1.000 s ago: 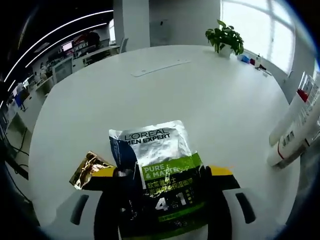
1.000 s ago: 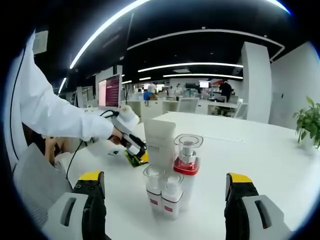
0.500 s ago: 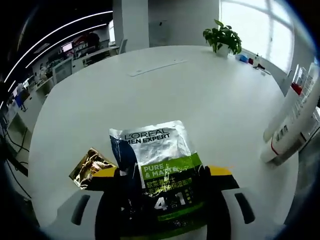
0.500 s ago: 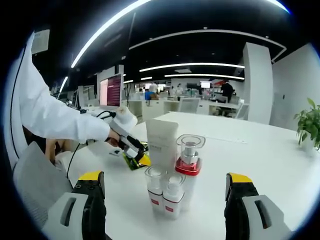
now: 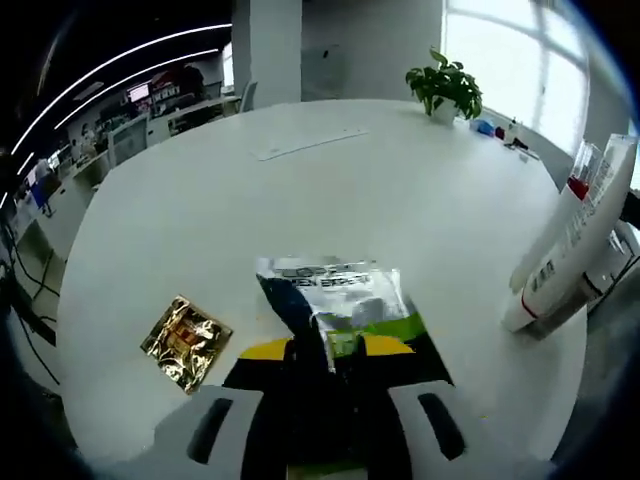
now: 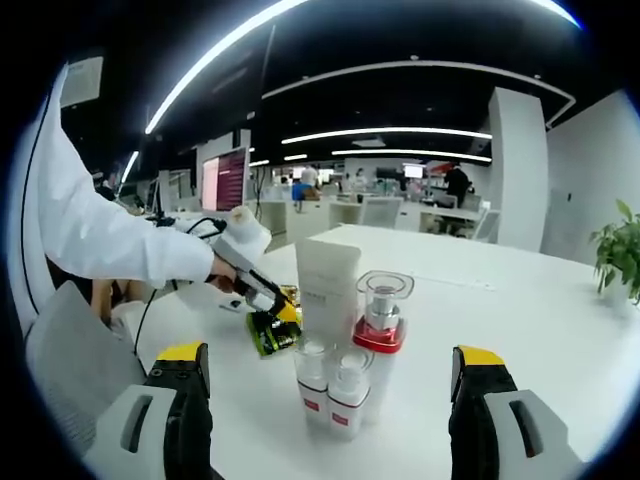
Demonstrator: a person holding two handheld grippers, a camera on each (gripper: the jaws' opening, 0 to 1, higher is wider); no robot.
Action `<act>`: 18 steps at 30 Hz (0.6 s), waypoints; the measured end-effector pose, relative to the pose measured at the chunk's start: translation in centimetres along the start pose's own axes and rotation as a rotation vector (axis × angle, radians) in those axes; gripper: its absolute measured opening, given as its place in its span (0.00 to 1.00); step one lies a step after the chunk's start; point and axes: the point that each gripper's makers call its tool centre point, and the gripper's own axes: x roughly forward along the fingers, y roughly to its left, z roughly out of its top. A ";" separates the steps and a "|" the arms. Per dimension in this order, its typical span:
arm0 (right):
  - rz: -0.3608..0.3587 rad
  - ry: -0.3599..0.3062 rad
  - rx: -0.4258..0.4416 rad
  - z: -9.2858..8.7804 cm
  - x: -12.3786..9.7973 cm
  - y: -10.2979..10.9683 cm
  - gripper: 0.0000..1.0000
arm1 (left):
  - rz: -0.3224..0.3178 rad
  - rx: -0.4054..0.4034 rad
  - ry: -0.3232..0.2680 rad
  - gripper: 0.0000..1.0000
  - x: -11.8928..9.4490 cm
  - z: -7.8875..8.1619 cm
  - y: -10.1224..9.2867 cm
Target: Arrange the skincare products in the storage area until every visible bottle or jar stands upright without overlapping.
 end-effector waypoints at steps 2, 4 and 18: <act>0.002 0.001 0.000 0.0 0.0 0.1 0.99 | -0.014 -0.056 0.004 0.09 -0.2 -0.2 -0.6; -0.003 0.000 -0.001 0.0 0.0 -0.1 0.99 | -0.001 -0.032 -0.006 0.12 -0.1 -0.2 -0.2; -0.001 -0.001 -0.017 -0.1 0.0 -0.1 0.99 | -0.025 0.011 0.027 0.00 -0.2 -0.8 -0.7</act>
